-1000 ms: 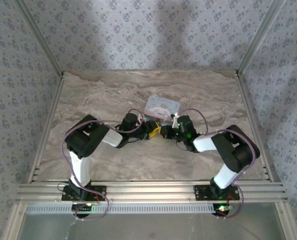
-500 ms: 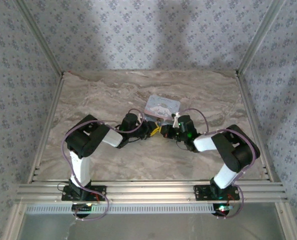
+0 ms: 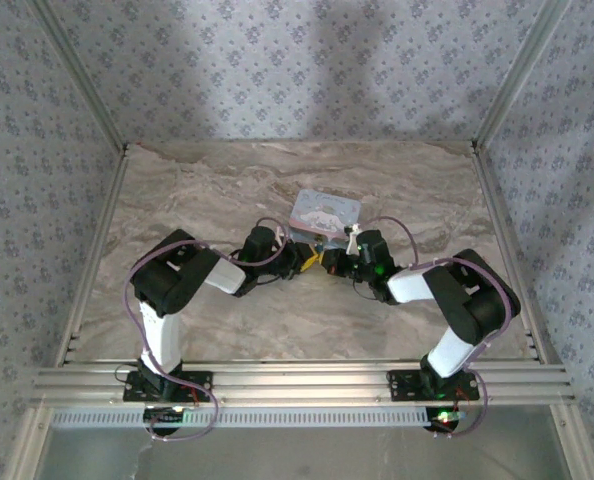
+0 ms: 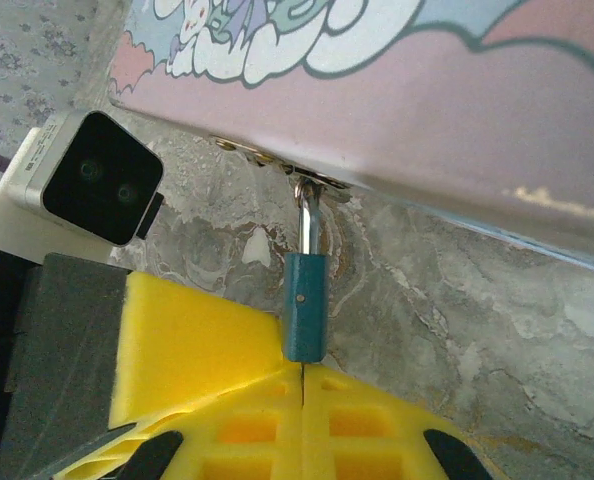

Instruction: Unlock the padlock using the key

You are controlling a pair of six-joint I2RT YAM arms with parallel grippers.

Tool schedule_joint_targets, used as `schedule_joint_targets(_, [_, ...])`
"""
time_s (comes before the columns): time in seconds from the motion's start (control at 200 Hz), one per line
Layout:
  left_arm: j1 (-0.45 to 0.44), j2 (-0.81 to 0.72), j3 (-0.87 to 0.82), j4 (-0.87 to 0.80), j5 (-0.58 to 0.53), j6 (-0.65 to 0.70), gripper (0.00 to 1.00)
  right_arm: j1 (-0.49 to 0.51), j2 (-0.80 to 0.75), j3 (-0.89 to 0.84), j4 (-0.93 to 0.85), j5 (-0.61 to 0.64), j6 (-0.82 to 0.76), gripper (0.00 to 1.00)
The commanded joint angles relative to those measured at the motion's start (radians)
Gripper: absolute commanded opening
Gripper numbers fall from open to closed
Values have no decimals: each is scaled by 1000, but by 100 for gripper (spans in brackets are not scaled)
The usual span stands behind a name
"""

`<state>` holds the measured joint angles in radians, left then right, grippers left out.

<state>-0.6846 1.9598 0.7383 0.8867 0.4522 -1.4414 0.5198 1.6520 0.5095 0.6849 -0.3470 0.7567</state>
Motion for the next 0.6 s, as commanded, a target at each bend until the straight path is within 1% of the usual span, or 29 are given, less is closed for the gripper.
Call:
schedule_joint_targets(0.0, [-9, -21, -13, 33, -31, 20, 25, -8, -6, 25, 31, -24, 18, 0])
schedule_joint_targets(0.05, [-7, -44, -35, 50, -52, 30, 30, -12, -6, 25, 28, -27, 17, 0])
schedule_joint_targets(0.135, [-7, -81, -67, 62, -86, 50, 47, -17, -5, 23, 28, -32, 17, 0])
schedule_joint_targets(0.2, [-4, -96, -82, 80, -100, 57, 54, -18, -6, 24, 28, -35, 16, 0])
schedule_joint_targets(0.37, [-3, -65, -79, 173, -85, 55, 63, -20, -8, 24, 25, -32, 15, 0])
schedule_joint_targets(0.595, [5, 16, -54, 256, -65, 41, 65, -20, -7, 25, 25, -30, 11, 0])
